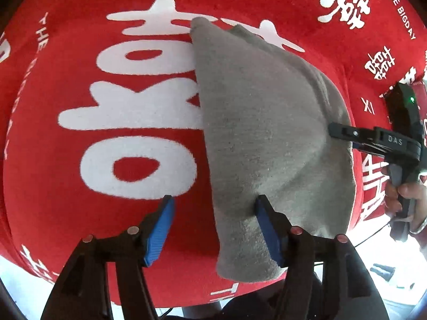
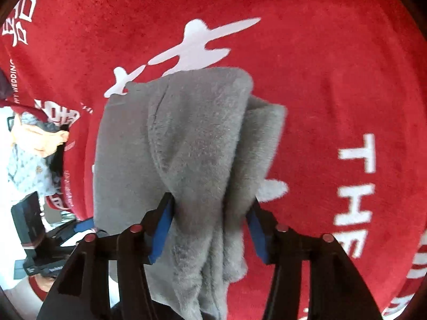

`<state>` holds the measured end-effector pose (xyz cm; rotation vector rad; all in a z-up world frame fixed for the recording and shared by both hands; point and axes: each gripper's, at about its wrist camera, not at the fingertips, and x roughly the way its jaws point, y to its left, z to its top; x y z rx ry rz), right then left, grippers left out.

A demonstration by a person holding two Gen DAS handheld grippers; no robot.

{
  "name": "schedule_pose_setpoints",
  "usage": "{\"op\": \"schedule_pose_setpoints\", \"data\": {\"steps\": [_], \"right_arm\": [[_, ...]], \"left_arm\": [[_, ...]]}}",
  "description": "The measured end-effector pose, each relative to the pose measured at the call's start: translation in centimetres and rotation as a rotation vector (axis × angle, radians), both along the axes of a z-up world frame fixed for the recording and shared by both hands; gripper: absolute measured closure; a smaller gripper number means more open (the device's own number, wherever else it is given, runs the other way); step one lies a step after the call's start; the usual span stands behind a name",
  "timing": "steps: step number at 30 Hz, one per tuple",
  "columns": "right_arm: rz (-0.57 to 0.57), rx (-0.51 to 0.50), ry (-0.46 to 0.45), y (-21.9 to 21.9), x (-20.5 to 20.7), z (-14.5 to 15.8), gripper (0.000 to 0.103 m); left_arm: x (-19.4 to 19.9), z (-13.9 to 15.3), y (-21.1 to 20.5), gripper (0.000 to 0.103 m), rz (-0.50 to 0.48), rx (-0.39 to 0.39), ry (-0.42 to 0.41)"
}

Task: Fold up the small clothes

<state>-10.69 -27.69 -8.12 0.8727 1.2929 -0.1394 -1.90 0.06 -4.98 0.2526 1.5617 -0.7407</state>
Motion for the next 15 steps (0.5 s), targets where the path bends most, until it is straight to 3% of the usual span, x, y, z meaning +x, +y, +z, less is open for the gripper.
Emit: {"op": "schedule_pose_setpoints", "data": {"steps": [9, 11, 15], "right_arm": [[-0.010, -0.167, 0.134, -0.3, -2.7, 3.5, 0.040], [0.001, -0.202, 0.154, 0.2, -3.0, 4.3, 0.038], [0.013, -0.247, 0.193, 1.1, -3.7, 5.0, 0.038]], "left_arm": [[-0.5, 1.2, -1.1, 0.039, 0.012, 0.082, -0.068], [-0.6, 1.6, -1.3, 0.019, 0.011, 0.107, -0.088], [-0.5, 2.6, -1.2, 0.017, -0.002, 0.126, -0.122]]}}
